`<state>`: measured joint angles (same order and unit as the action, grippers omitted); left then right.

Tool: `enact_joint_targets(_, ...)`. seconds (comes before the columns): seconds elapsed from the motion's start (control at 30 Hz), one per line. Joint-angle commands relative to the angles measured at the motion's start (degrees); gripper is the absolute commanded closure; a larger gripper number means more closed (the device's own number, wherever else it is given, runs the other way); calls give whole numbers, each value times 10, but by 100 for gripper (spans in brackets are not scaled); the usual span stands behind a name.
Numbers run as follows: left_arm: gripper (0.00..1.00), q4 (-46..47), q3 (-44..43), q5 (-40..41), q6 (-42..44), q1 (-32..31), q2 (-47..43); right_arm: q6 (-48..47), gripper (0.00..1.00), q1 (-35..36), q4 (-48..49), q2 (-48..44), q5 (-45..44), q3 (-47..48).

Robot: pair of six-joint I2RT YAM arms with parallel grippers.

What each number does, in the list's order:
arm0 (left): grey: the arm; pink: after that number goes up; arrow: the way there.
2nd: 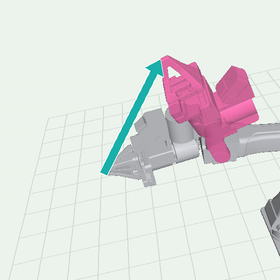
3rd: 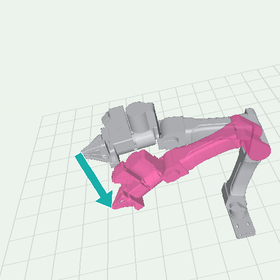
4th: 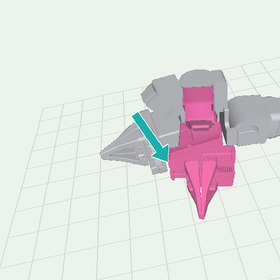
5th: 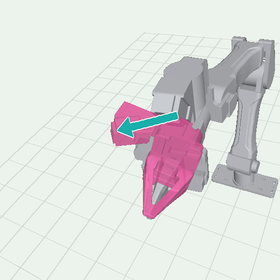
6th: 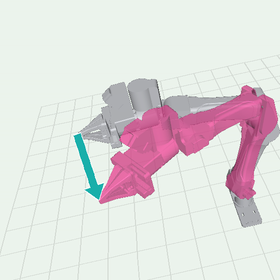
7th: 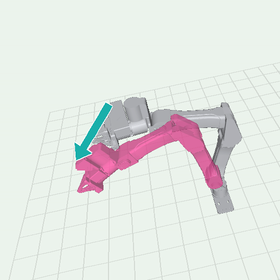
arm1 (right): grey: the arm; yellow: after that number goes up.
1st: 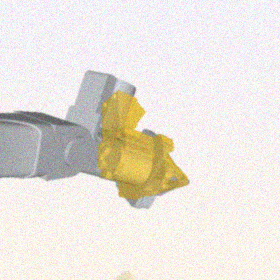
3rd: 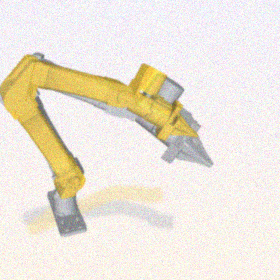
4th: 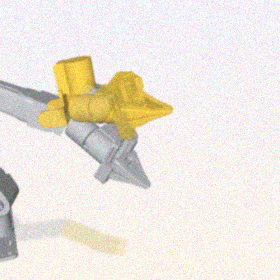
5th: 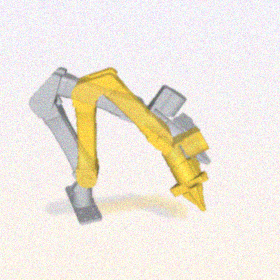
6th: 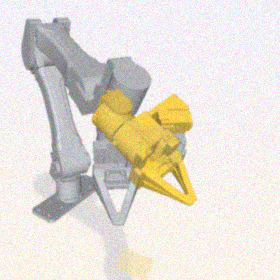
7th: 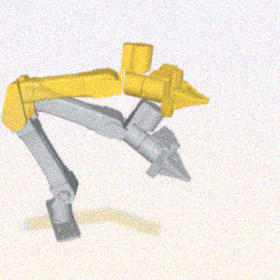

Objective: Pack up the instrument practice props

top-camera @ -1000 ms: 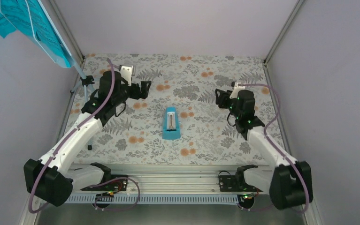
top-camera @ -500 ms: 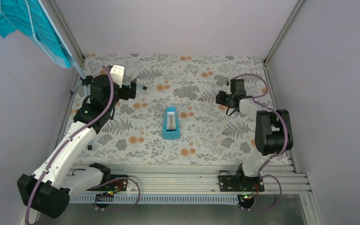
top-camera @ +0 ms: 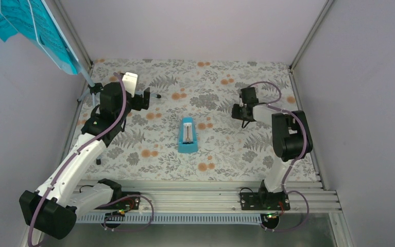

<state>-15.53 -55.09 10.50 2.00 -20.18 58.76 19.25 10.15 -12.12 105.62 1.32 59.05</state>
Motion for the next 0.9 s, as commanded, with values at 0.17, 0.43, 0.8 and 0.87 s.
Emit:
enact_joint_targets(0.17, 0, -1, 6, 3, 5, 2, 3, 1, 80, 27, -38, -13, -53, -24)
enact_joint_targets(0.43, 0, 0, 8, 0, 5, 2, -6, 21, 94, 62, -67, -59, -38, -87)
enact_joint_targets(0.8, 0, 2, 11, -16, 3, 2, -17, 54, 96, 120, -142, -211, -11, -150)
enact_joint_targets(0.87, 0, 3, 12, -18, 3, 2, -17, 55, 96, 120, -149, -237, 6, -159)
